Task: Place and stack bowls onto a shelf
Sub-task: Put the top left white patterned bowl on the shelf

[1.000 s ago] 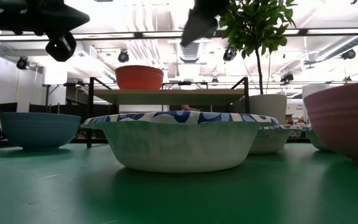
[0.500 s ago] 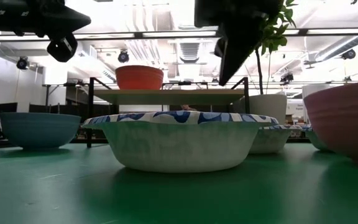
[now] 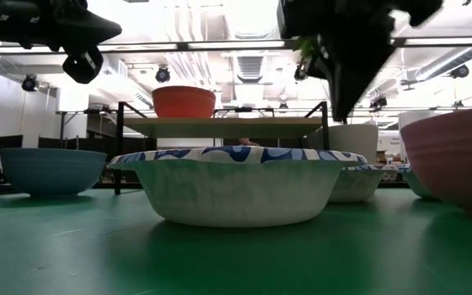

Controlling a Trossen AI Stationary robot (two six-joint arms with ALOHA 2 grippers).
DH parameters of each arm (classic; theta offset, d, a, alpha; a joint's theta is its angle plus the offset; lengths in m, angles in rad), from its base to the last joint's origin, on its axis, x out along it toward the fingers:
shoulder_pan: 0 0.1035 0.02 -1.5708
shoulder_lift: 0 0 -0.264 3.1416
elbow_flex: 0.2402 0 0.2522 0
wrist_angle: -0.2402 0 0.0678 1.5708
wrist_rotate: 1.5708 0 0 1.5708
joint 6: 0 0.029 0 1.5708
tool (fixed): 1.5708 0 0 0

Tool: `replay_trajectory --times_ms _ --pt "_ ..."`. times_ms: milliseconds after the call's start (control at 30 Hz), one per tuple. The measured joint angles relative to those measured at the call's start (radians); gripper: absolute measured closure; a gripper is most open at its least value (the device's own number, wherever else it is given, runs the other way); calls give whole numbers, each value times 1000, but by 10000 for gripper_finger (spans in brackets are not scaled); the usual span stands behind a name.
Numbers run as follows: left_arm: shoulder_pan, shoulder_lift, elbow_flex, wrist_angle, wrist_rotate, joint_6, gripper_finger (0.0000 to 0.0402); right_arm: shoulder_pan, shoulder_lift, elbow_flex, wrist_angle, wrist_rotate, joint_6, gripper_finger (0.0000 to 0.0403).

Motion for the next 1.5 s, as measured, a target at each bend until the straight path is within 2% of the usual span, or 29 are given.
replay_trajectory --times_ms 133,300,400,500,567,667,900,933,1233,1500 --pt "0 1 0 0 0 0 402 1 33 -9 2 -10 47 313" --pt "0 5 0 0 0 0 402 -1 74 -10 4 18 32 232" --pt "0 8 0 0 0 0 402 -1 100 -10 9 18 7 202" --pt "0 8 0 0 0 0 402 -2 135 -10 10 39 -21 192" --pt "0 7 0 0 0 0 402 -7 155 -10 10 49 -30 198" --pt "0 7 0 0 0 0 402 -19 171 -10 12 51 -37 229" --pt "1 5 0 0 0 0 402 -49 155 -10 1 24 -50 370" --pt "1 5 0 0 0 0 402 -49 147 -10 0 23 -54 380" --pt "1 8 0 1 0 0 402 -49 23 1 -4 15 -46 390" --pt "1 8 0 3 0 0 402 -49 -37 162 2 41 -67 391"
